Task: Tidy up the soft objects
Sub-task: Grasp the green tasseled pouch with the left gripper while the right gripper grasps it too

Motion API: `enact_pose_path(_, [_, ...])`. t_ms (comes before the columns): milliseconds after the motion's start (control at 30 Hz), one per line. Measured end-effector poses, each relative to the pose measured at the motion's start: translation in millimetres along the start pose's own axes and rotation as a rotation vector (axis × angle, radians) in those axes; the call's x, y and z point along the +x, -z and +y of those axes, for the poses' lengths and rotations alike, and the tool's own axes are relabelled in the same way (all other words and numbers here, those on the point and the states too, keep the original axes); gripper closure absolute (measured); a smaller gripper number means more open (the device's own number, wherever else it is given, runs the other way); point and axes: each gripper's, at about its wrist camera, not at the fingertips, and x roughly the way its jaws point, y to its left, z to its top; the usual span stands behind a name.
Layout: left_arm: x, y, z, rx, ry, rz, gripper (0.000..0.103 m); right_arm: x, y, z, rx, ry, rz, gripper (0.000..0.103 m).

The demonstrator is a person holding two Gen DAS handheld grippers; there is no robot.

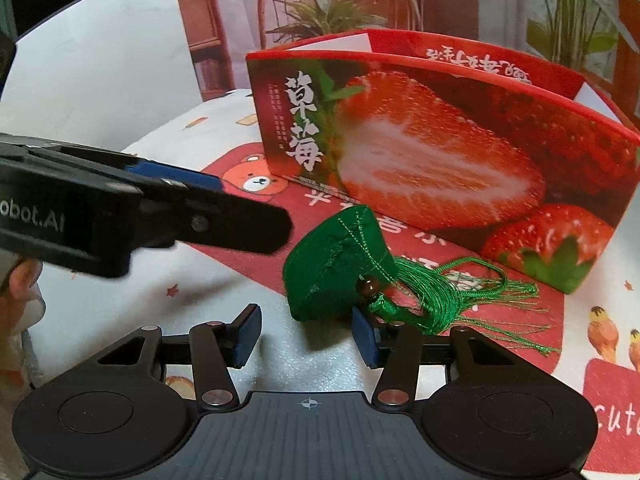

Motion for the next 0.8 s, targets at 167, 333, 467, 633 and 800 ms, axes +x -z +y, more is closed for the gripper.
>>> enact_pose_path(167, [19.8,-3.8,11.6,-0.068,0.052,0.052,0.037,-5.2,0.8,-4.1,-0.005,0.043,-0.024,0.054])
enact_pose_path(333, [34.1,-9.2,20.6,-0.116,0.140,0.066,0.048,-5.9,-0.5,-14.9,0.005,0.069,-0.031,0.049])
enact_pose_path(467, [44.5,-8.1,22.4,-0.136,0.187,0.100,0.065,-3.8,-1.1,-14.7,-0.009,0.053,-0.032,0.050])
enact_pose_path(633, [47.6,-4.9,18.5,-0.121,0.190,0.101,0.070,0.2,-2.1,-12.2,-0.024,0.042,-0.027,0.052])
enact_pose_path(800, [27.8,-17.9,13.2,-0.085,0.186,0.054,0.071,-6.0,-8.6,-14.6,0.007,0.030,-0.036,0.057])
